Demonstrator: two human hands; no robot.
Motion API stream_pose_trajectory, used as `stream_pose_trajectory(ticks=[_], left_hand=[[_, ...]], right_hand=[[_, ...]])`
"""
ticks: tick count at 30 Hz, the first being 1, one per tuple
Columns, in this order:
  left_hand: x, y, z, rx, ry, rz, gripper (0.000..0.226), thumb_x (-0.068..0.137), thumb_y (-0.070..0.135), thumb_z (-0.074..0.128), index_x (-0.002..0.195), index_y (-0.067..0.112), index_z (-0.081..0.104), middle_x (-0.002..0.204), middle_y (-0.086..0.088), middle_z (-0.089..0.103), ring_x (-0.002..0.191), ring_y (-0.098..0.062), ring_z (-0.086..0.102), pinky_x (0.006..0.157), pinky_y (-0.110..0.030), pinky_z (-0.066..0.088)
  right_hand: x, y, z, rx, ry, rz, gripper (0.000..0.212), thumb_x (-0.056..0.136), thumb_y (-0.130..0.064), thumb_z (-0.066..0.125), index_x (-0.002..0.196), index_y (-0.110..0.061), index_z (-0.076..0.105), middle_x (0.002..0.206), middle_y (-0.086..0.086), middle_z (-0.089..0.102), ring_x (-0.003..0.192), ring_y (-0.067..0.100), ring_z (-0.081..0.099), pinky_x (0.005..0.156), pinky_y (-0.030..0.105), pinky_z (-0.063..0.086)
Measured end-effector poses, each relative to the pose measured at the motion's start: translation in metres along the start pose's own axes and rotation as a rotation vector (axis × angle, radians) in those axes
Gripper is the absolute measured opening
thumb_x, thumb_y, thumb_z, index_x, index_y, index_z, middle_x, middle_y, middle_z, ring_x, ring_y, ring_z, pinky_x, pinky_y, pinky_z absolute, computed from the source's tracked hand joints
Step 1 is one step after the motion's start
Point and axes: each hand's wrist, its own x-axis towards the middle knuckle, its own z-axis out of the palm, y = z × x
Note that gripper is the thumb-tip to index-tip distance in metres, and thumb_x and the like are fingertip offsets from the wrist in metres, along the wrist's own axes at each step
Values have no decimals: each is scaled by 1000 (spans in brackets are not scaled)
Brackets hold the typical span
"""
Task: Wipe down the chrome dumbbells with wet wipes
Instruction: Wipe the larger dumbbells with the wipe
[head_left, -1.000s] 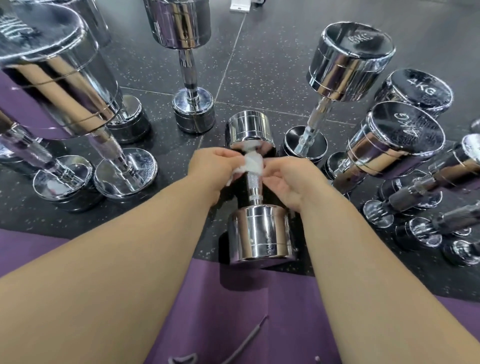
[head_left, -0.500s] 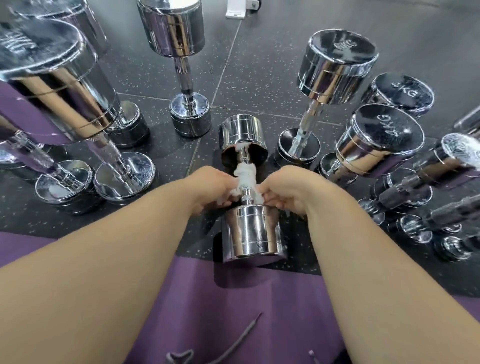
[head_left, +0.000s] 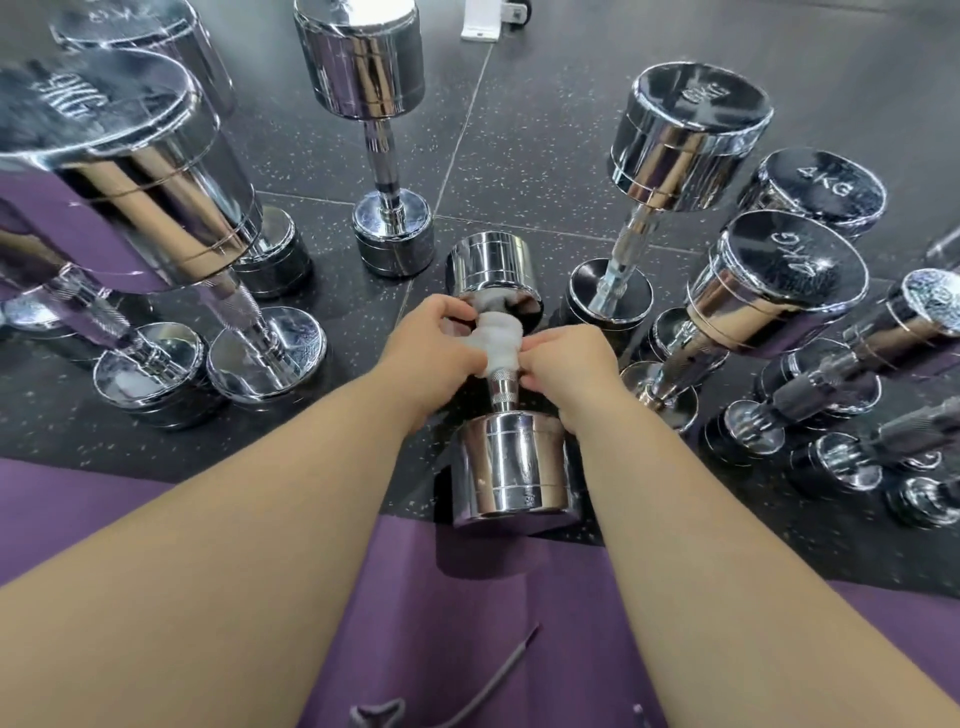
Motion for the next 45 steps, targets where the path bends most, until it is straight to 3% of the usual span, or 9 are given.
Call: stream_pose_trajectory(ticks=[3, 7, 11, 17, 23, 31, 37, 41, 45], left_hand=[[-3, -4, 9, 243, 46, 195, 32, 87, 10, 62, 109, 33, 65, 104, 5, 64, 84, -11, 59, 69, -20, 49], [2, -6, 9, 391, 123, 241, 14, 90, 20, 66, 101, 26, 72, 94, 8, 66, 78, -4, 57, 60, -6, 35], [10, -8, 9, 423, 222, 147, 12, 92, 25, 64, 99, 23, 74, 83, 6, 63, 79, -13, 55, 67, -23, 37], [19, -10, 17, -48, -13, -129, 20, 93, 7, 57, 84, 16, 71, 73, -3, 64, 63, -13, 53, 57, -21, 44], [12, -23, 6, -53, -191, -182, 13, 91, 7, 63, 86, 13, 74, 72, -4, 65, 66, -12, 53, 62, -20, 46], [-8, -20, -1, 175, -420, -188, 23, 82, -9, 60, 66, 4, 69, 63, -10, 57, 54, -16, 47, 51, -20, 43], [17, -13, 13, -165, -62, -262, 23, 85, -10, 58, 75, 7, 69, 65, -10, 61, 57, -18, 52, 60, -27, 48], [14, -15, 6, -56, -183, -282, 17, 82, -4, 62, 96, -3, 72, 78, -14, 60, 63, -18, 54, 61, -26, 48], [-11, -9, -3, 232, -429, -263, 21, 54, -2, 60, 73, 4, 66, 74, -17, 51, 70, -26, 43, 67, -35, 40]], right_hand=[[-4, -1, 1, -15, 0, -36, 25, 76, 4, 57, 72, -14, 75, 71, 7, 68, 73, 28, 61, 68, 34, 52], [2, -9, -2, 239, -38, 46, 23, 82, -4, 61, 104, -2, 69, 110, 20, 70, 105, 33, 67, 92, 47, 56], [11, -9, 6, 370, -110, 157, 36, 78, -10, 65, 112, 1, 62, 111, 25, 69, 109, 40, 64, 95, 58, 50], [13, -1, 6, 392, -244, 187, 23, 97, -19, 61, 111, -2, 65, 100, 10, 72, 76, 16, 68, 58, 25, 55], [0, 6, -8, 128, -317, 173, 39, 95, -31, 58, 119, 0, 67, 95, 16, 69, 76, 18, 53, 64, 27, 39], [-21, 3, -29, -177, -389, 190, 22, 85, -2, 60, 63, -6, 59, 49, 5, 54, 61, 22, 48, 65, 30, 40], [-6, -2, -1, 236, -217, 226, 16, 94, 3, 50, 100, 1, 65, 102, 15, 70, 76, 22, 66, 56, 24, 56], [-9, -3, -10, -7, -336, 195, 23, 95, -2, 43, 76, -6, 55, 60, 6, 57, 55, 17, 49, 54, 27, 43], [-35, -6, -25, -262, -448, 151, 17, 81, 3, 45, 70, 1, 57, 54, 17, 57, 41, 26, 53, 54, 30, 43]])
